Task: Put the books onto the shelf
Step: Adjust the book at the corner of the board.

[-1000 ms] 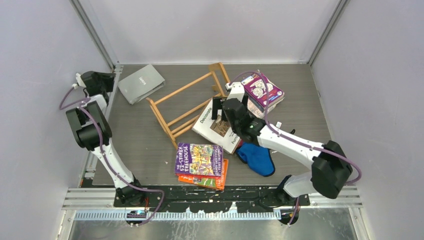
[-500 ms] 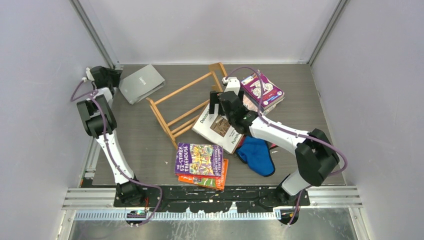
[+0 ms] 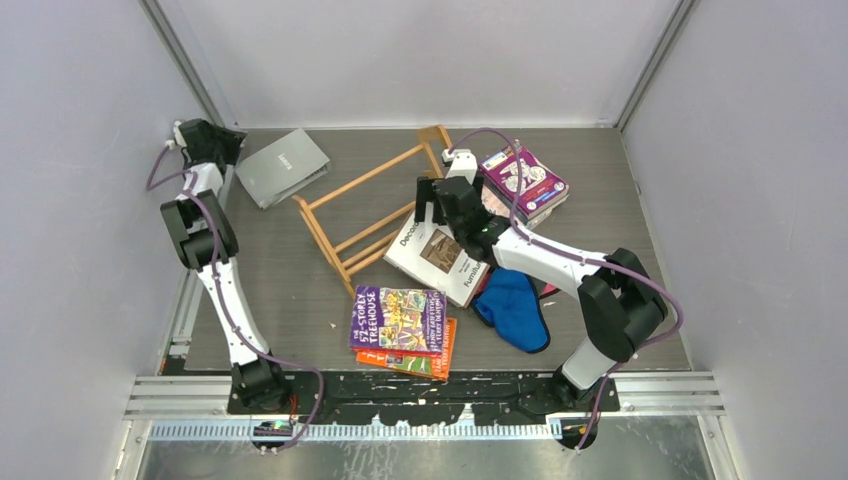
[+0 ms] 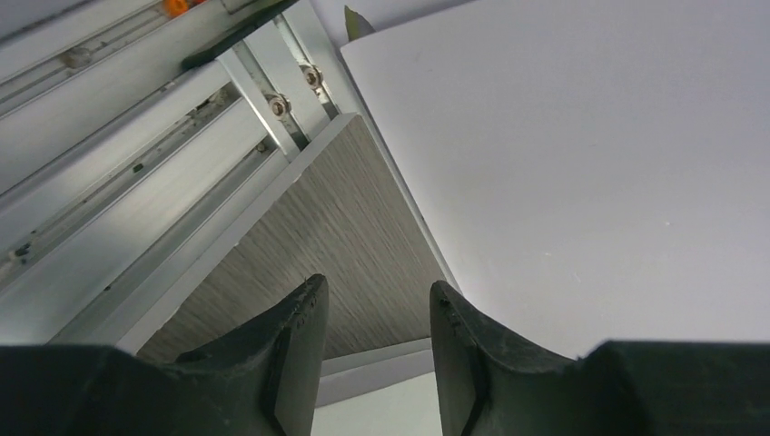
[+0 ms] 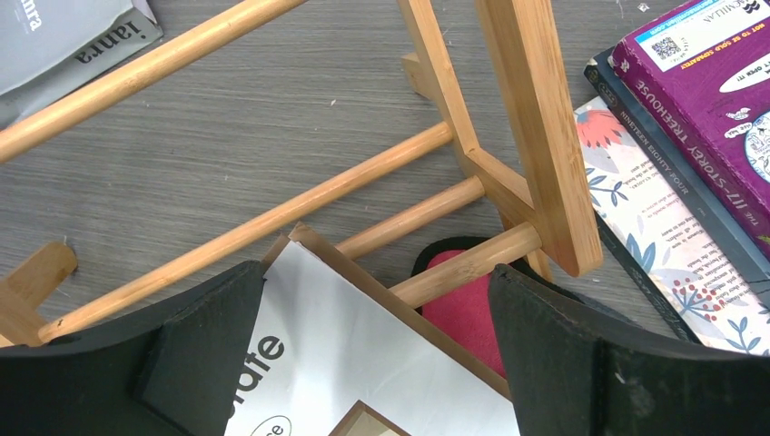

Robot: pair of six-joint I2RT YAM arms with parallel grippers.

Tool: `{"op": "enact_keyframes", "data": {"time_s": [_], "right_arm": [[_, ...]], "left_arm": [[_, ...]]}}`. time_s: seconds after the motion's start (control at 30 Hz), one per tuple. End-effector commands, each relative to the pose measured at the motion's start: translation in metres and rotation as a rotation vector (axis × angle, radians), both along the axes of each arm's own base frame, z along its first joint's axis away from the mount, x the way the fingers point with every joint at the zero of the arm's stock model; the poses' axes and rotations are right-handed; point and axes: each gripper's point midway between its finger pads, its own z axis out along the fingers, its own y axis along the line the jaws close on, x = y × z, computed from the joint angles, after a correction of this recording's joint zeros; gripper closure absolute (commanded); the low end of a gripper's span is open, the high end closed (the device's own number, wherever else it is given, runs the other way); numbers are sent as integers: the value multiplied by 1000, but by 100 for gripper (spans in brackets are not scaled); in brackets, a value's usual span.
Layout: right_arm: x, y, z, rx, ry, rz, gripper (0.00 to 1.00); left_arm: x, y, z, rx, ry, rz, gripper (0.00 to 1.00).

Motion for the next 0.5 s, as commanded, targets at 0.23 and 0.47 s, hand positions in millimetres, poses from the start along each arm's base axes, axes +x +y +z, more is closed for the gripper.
{"op": "enact_keyframes", "data": {"time_s": [0.23, 0.47], "right_arm": [[0, -1, 31, 72, -61, -8, 2], [-9, -9, 42, 90, -78, -15, 2]], "left_arm": [[-8, 7, 5, 38, 30, -164, 58], [-19, -6, -8, 18, 133, -255, 61]]}}
